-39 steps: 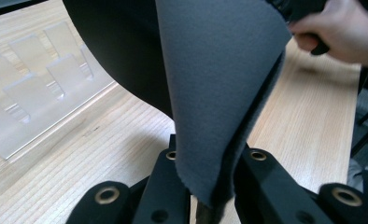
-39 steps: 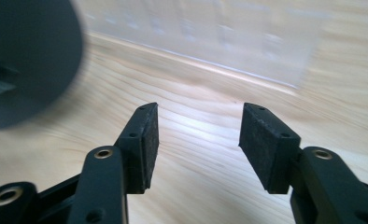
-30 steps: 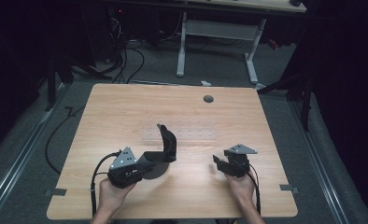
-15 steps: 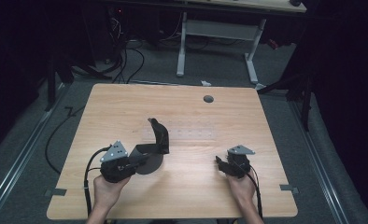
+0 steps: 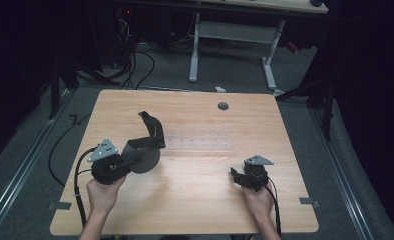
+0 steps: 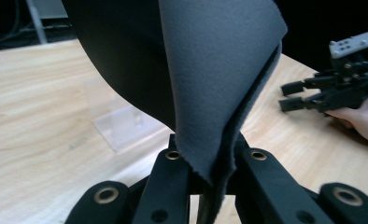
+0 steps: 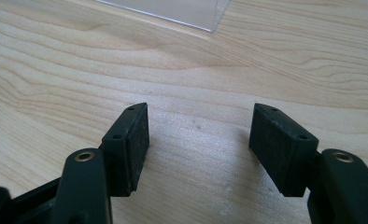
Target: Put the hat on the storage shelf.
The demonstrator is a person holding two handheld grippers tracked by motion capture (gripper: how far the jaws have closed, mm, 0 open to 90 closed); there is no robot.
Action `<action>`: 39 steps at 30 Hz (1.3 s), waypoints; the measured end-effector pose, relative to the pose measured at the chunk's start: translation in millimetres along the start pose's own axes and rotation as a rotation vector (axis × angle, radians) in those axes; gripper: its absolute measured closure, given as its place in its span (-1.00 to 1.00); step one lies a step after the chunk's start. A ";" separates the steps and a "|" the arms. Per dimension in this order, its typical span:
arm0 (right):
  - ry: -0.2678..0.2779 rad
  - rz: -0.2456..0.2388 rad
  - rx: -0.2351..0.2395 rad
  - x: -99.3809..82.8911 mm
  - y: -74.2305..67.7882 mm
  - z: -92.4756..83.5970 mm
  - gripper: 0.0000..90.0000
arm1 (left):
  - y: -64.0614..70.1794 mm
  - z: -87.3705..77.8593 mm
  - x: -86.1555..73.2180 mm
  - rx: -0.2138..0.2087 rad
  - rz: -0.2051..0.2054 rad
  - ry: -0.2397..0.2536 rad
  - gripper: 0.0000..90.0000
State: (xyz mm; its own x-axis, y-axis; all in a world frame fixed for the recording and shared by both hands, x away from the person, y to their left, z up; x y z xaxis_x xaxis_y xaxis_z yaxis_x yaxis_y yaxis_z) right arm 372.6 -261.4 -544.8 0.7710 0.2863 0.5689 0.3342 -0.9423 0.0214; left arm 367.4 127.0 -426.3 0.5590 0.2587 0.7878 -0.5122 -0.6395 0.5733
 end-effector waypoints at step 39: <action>-0.001 0.001 0.001 -1.0 -1.3 -0.6 -0.17 | -6.5 67.3 69.2 -0.008 0.044 0.086 0.92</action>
Point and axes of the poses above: each handheld gripper's, and its own axes: z roughly forward along the jaws, x roughly out of its top, y roughly to its right, the point moved 2 cm from there along z, roughly forward along the jaws, and after that the axes turned 12 degrees about -y, right-handed, at the moved point
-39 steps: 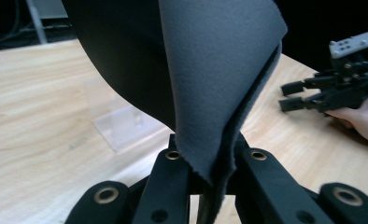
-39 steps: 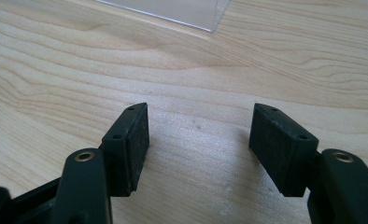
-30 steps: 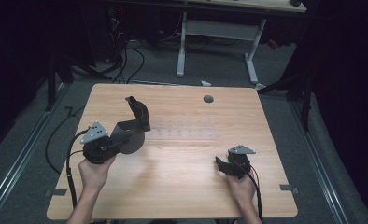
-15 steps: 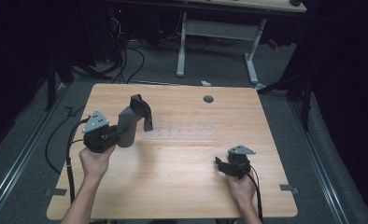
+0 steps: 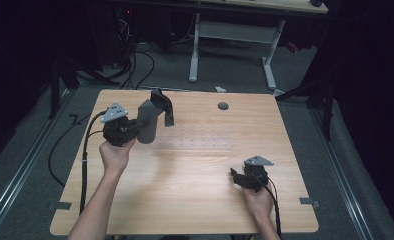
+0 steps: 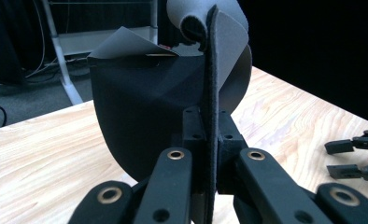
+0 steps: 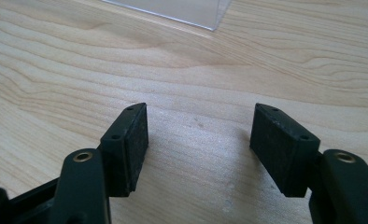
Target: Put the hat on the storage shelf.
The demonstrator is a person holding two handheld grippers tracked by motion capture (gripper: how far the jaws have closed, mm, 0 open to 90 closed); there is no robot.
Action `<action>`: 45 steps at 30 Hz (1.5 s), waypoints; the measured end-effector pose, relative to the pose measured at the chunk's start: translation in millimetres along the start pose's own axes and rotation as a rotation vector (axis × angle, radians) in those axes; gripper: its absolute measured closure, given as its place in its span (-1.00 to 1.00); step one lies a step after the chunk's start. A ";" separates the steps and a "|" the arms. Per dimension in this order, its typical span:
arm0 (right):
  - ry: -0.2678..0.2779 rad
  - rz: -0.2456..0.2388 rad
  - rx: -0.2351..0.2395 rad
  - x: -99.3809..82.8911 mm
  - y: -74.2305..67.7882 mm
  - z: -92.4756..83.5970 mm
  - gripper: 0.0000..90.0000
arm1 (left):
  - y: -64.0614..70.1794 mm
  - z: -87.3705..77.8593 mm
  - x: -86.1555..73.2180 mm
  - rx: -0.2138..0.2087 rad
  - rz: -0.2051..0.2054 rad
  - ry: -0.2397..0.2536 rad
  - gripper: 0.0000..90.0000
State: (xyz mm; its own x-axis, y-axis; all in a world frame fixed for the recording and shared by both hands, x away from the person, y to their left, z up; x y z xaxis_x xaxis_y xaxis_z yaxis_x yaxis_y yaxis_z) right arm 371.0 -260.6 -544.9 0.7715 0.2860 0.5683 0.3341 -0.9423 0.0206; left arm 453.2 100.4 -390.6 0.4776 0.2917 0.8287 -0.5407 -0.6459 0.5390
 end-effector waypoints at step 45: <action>-0.001 0.002 0.001 -0.2 -0.5 -0.2 -0.17 | -24.3 40.0 -15.7 -0.003 -0.021 -0.009 0.92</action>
Point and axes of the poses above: each handheld gripper's, and its own axes: z roughly forward along the jaws, x roughly out of its top, y roughly to its right, the point moved 2 cm from there along z, roughly forward along the jaws, and after that the axes turned 12 degrees about -y, right-handed, at the moved point
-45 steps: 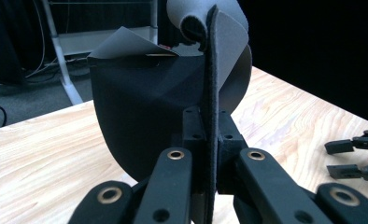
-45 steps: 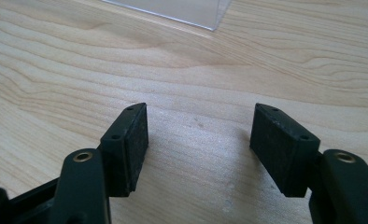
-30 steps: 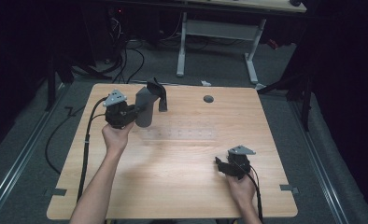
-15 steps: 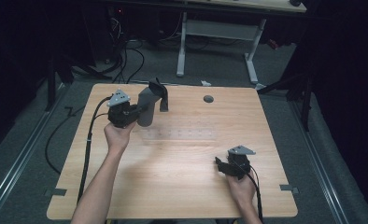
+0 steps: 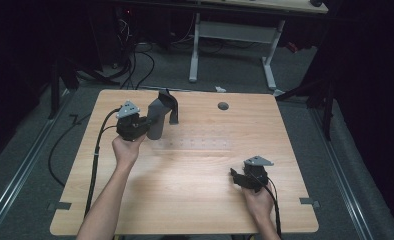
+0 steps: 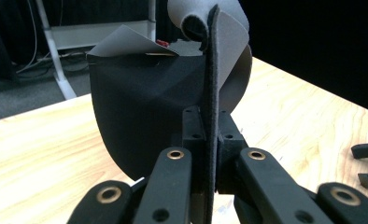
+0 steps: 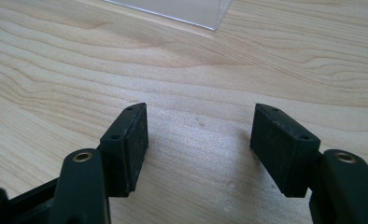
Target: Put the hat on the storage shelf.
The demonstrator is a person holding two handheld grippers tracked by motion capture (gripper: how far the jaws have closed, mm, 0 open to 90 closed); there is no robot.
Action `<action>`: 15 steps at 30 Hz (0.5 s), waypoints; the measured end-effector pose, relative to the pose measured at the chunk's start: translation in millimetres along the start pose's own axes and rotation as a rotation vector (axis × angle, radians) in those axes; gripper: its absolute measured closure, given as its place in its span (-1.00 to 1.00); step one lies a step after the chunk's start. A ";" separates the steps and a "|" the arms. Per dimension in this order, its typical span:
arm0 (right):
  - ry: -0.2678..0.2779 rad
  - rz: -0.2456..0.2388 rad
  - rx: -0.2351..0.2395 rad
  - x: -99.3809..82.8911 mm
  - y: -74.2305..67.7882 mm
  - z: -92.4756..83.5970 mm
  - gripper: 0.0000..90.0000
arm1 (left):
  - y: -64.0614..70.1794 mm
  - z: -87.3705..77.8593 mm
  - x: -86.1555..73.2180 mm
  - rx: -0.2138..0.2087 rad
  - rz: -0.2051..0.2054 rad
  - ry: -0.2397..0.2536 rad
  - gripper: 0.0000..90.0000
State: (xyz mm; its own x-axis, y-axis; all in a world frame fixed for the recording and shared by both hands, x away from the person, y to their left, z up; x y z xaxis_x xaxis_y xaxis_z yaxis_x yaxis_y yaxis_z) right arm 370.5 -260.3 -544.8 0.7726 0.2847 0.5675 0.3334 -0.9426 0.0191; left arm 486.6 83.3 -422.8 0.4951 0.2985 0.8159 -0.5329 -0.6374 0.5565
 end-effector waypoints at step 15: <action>0.000 -0.001 0.000 0.0 0.0 0.0 -0.17 | -1.6 -4.1 -10.0 0.039 -0.021 -0.023 0.90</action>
Point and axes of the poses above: each handheld gripper's, and its own axes: z roughly forward along the jaws, x roughly out of its top, y roughly to its right, the point moved 2 cm from there along z, roughly forward along the jaws, and after that the axes turned 12 degrees about -y, right-handed, at the moved point
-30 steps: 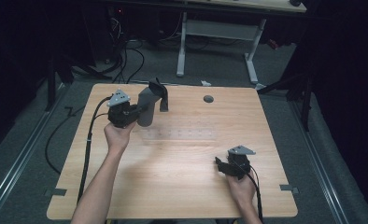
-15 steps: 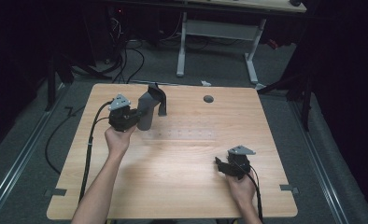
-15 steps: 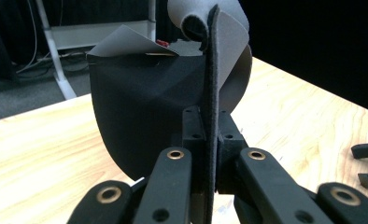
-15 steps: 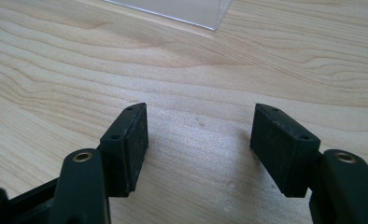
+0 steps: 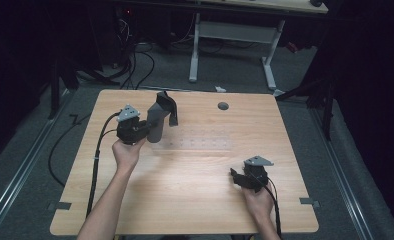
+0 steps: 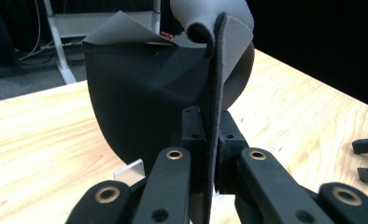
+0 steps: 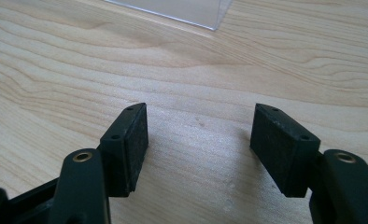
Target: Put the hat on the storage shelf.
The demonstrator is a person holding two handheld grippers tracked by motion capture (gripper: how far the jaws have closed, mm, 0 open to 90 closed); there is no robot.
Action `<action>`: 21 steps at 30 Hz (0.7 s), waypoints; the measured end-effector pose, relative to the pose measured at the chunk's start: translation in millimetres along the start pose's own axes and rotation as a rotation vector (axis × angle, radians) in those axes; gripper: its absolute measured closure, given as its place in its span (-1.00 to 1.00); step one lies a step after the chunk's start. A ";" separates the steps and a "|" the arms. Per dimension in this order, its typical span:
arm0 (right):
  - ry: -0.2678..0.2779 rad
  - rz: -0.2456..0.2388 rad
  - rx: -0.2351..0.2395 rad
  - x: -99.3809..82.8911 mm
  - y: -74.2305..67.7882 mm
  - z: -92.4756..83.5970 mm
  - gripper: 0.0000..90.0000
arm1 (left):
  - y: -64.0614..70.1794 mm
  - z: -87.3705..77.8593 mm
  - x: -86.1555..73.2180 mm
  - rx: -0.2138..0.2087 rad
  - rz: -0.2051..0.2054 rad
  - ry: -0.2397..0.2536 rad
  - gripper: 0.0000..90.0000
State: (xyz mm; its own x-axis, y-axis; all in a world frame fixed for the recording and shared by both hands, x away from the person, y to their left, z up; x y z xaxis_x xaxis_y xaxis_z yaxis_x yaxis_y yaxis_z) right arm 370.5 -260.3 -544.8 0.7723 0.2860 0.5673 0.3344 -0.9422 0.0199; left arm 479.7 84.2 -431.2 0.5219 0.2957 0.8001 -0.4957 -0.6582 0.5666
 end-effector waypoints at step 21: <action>0.000 0.001 0.001 0.0 0.0 0.0 -0.17 | -10.1 -11.2 -19.5 0.076 -0.032 -0.080 0.79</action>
State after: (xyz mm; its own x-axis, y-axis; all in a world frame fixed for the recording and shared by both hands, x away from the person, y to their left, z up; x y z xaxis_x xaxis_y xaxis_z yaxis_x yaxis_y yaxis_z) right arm 370.5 -260.3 -544.8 0.7727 0.2855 0.5670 0.3342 -0.9423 0.0191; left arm 466.8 92.8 -450.3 0.5917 0.2632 0.7620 -0.4257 -0.7006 0.5726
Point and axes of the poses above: each handheld gripper's, and its own axes: z roughly forward along the jaws, x roughly out of its top, y roughly to its right, the point moved 2 cm from there along z, roughly forward along the jaws, and after that the axes turned 12 degrees about -y, right-handed, at the moved point
